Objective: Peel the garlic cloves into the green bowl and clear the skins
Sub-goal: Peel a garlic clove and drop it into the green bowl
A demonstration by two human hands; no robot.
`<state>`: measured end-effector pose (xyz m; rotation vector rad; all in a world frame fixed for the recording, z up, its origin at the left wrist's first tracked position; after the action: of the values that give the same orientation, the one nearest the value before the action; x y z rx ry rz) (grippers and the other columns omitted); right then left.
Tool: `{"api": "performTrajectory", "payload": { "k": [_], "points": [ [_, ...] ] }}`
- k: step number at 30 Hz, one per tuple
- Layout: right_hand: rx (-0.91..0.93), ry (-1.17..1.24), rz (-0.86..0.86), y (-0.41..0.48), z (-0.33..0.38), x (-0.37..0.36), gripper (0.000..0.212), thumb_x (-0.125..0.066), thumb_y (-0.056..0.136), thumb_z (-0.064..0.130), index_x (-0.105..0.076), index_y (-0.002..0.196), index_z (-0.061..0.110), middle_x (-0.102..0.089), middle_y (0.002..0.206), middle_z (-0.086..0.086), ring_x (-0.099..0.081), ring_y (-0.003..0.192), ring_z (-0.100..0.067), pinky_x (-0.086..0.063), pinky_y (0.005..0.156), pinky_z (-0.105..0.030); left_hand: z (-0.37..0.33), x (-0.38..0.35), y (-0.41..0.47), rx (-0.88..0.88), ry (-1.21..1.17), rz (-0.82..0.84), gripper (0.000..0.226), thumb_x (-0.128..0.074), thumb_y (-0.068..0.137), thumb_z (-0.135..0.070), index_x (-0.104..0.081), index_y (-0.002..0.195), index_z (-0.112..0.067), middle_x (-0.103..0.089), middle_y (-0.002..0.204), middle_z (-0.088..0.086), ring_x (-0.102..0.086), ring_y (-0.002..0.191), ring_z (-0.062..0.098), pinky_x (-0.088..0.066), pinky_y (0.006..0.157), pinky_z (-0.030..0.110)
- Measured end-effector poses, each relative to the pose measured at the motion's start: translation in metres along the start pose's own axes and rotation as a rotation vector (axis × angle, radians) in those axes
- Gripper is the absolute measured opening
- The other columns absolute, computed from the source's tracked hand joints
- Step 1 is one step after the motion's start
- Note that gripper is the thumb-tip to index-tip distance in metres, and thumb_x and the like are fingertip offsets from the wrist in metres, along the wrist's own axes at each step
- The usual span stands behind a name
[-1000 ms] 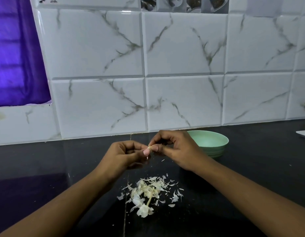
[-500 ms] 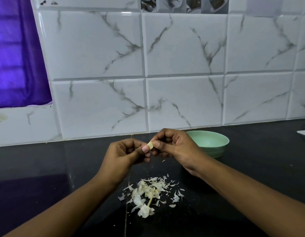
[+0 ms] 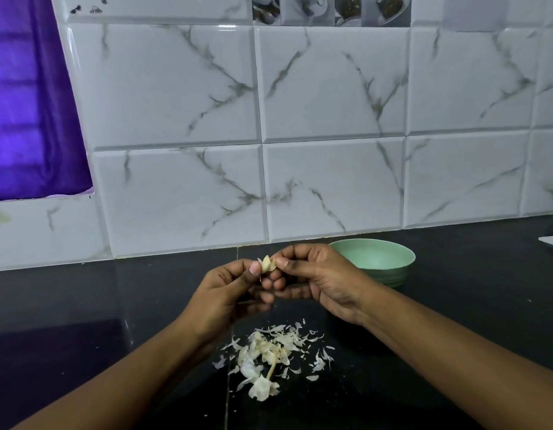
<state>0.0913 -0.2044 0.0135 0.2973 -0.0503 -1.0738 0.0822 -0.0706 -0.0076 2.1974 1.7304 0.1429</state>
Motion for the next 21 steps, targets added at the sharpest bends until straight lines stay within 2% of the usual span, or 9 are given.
{"api": "performTrajectory", "payload": {
  "k": [5,15,18,21],
  "points": [
    [0.005,-0.041,-0.021,0.0,-0.001,0.002,0.005,-0.06,0.088,0.006,-0.065,0.087,0.005,-0.068,0.07,-0.006,-0.064,0.061,-0.01,-0.058,0.059,-0.023,0.005,-0.005,0.0,0.053,-0.028,0.009,0.029,-0.051,0.083,-0.034,-0.064,0.082,-0.009,-0.062,0.07,0.002,-0.057,0.048,0.012,-0.054,0.049,0.026],
    [0.095,-0.244,-0.089,0.0,0.0,0.003,0.005,-0.063,0.086,-0.001,-0.065,0.088,0.003,-0.07,0.069,-0.005,-0.067,0.059,-0.011,-0.055,0.057,-0.02,0.012,-0.002,0.0,0.118,0.041,-0.041,0.048,-0.046,0.092,-0.041,-0.06,0.106,0.003,-0.063,0.084,0.01,-0.058,0.054,0.021,-0.054,0.051,0.031],
    [0.081,-0.272,-0.113,0.0,0.0,0.005,0.009,-0.063,0.085,-0.002,-0.065,0.083,0.006,-0.069,0.064,-0.001,-0.065,0.056,-0.009,-0.054,0.056,-0.019,0.011,-0.001,0.0,0.136,0.104,-0.061,0.054,-0.044,0.088,-0.05,-0.062,0.097,0.0,-0.065,0.076,0.006,-0.059,0.053,0.023,-0.053,0.05,0.031],
    [0.078,-0.355,-0.142,0.001,0.001,0.008,0.007,-0.064,0.084,-0.001,-0.066,0.082,0.005,-0.067,0.066,-0.004,-0.063,0.057,-0.009,-0.054,0.057,-0.02,0.007,-0.002,-0.001,0.14,0.168,-0.052,0.062,-0.046,0.076,-0.062,-0.066,0.089,-0.005,-0.064,0.075,0.003,-0.06,0.053,0.022,-0.052,0.048,0.031]
  ]
}}
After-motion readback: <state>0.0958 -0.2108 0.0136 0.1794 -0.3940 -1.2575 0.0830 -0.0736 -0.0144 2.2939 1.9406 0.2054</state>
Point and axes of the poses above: each hand's wrist, its own y-axis towards the middle knuckle, its own x-axis out of the back of the hand, z = x × y, the point moved 5 cm from there along y, towards the middle knuckle
